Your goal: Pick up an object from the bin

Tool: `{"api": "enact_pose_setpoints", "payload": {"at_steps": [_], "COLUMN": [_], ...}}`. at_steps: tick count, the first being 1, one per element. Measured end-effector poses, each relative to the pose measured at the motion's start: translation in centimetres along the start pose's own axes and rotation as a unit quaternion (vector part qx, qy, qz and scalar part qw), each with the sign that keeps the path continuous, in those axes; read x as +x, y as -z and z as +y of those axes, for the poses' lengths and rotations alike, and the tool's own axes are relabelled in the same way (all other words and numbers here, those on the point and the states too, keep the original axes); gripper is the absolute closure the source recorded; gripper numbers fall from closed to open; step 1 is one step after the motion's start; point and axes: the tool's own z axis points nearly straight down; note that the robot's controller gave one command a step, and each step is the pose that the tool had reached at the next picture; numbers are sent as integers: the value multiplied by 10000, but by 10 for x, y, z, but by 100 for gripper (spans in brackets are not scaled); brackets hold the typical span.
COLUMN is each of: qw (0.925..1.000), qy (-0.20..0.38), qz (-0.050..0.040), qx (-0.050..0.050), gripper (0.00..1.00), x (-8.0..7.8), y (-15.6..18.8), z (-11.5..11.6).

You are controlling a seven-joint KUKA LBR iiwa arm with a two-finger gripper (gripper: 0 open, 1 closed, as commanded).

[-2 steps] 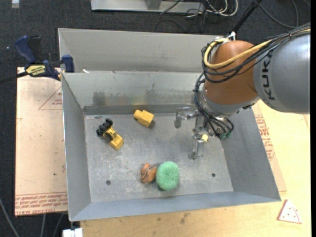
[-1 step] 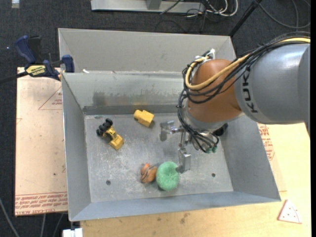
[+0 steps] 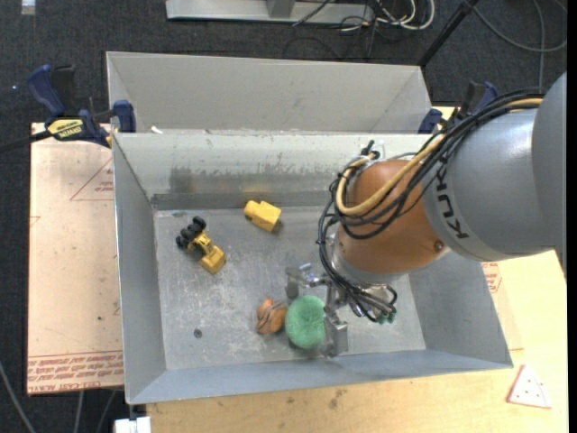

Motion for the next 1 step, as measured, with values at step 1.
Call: {"api": "enact_pose_setpoints", "payload": {"at_steps": [1], "qw": [10000], "qy": [-25], "qz": [3], "qx": [24], "gripper": [100], "x": [-10], "y": [-23], "z": [5]}}
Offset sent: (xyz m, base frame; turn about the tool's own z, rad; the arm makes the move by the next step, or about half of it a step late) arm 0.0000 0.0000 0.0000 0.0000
